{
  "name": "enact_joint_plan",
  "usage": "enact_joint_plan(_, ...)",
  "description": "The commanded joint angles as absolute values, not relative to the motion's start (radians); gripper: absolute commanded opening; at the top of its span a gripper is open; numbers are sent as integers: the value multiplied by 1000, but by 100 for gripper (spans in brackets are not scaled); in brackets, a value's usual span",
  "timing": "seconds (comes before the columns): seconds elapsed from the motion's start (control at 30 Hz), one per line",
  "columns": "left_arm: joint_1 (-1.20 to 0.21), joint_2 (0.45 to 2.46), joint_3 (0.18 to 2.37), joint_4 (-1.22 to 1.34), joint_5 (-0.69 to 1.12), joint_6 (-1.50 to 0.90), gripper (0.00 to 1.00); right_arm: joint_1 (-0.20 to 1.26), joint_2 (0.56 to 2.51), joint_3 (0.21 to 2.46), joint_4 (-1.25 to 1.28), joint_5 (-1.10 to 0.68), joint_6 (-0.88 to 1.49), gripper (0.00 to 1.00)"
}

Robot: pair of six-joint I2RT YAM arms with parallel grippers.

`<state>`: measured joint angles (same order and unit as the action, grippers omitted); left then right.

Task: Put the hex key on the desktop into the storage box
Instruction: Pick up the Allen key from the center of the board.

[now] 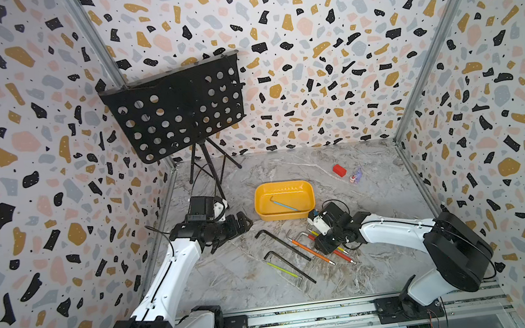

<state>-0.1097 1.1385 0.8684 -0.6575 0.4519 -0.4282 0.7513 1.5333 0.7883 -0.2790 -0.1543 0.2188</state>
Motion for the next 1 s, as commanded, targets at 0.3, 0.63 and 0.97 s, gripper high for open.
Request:
enact_joint_plan(0.3,-114,1138,908,-658,461,-407,100,755,1607,769,-236,-179,229,49)
enact_joint_plan(0.63,-114,1143,910,-658,459,-406,100,755,1594,757,-250,-133,222,32)
enact_joint_plan(0.97,-114,1130,906,-657,482,-408,100,755,1537,744,-209,-139,248,0)
